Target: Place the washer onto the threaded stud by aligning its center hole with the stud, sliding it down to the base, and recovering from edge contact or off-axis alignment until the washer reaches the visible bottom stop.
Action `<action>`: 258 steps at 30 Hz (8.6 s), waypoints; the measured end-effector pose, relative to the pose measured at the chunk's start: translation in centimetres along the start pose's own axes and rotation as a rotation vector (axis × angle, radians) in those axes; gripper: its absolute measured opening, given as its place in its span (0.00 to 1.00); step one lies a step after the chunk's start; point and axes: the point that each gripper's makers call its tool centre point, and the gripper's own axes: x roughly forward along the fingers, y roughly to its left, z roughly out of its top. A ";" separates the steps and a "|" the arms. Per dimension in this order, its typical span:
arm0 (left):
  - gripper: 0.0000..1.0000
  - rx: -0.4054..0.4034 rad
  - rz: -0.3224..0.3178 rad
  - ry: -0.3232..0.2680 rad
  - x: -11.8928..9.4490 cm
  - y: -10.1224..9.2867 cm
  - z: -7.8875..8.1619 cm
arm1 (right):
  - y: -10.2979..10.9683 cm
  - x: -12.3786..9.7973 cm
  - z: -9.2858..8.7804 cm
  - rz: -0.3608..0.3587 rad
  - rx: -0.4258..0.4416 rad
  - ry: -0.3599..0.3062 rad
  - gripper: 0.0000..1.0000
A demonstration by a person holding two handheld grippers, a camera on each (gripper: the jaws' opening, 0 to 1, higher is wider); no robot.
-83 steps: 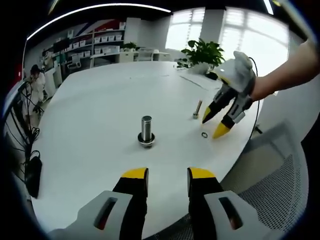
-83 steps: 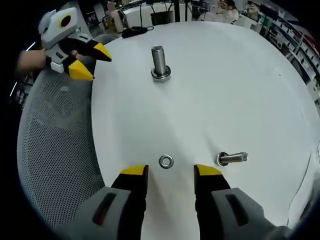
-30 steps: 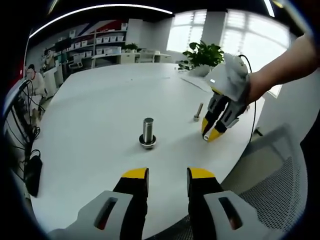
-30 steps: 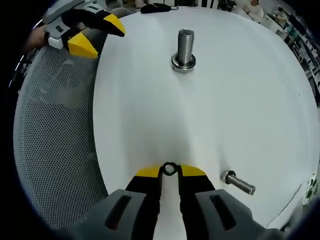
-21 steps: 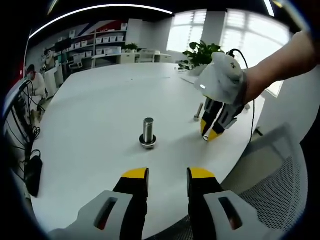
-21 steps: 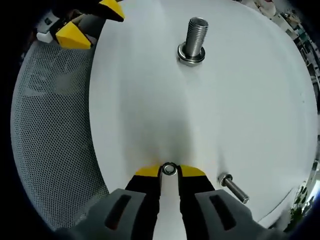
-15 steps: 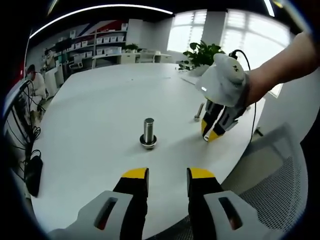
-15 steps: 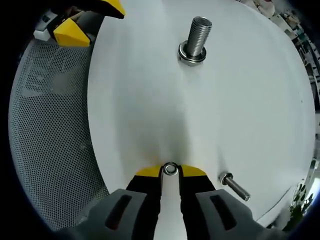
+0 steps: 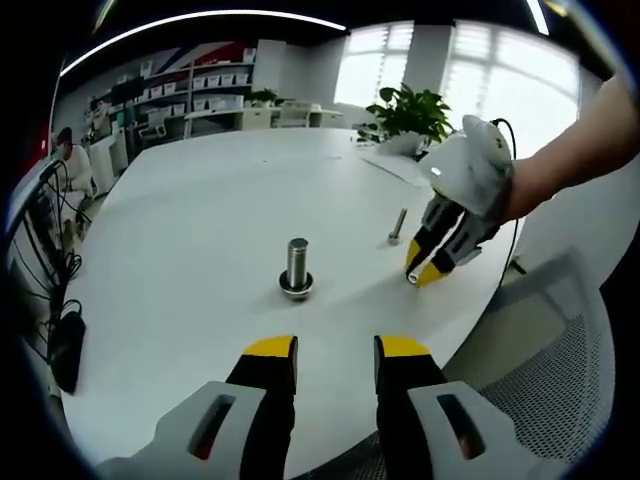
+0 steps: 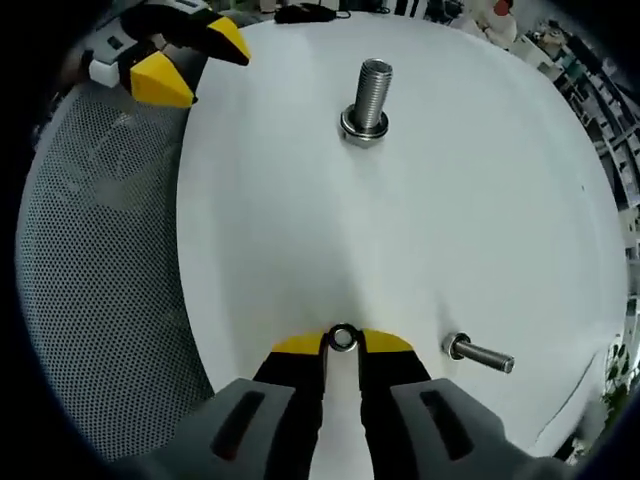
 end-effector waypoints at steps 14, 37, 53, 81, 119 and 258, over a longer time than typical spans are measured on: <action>0.29 -0.005 -0.010 0.000 -0.1 -0.1 0.0 | -0.2 -0.6 -1.0 -0.002 0.095 -0.031 0.14; 0.29 0.011 -0.027 0.022 0.2 -0.5 -0.3 | -5.6 -5.6 -1.7 -0.084 0.307 -0.217 0.14; 0.29 0.009 -0.024 0.026 0.2 -0.4 -0.4 | -7.1 -7.2 0.0 -0.154 0.216 -0.258 0.14; 0.29 0.002 -0.022 0.030 0.2 -0.4 -0.4 | -8.5 -4.8 -0.3 -0.132 0.205 -0.206 0.14; 0.28 -0.019 -0.021 0.011 0.1 -0.2 -0.1 | -7.9 -0.9 -1.1 -0.089 0.217 -0.126 0.16; 0.32 -0.021 0.057 -0.098 -0.9 0.9 2.0 | -2.5 -10.0 -4.1 -0.341 0.631 -0.718 0.34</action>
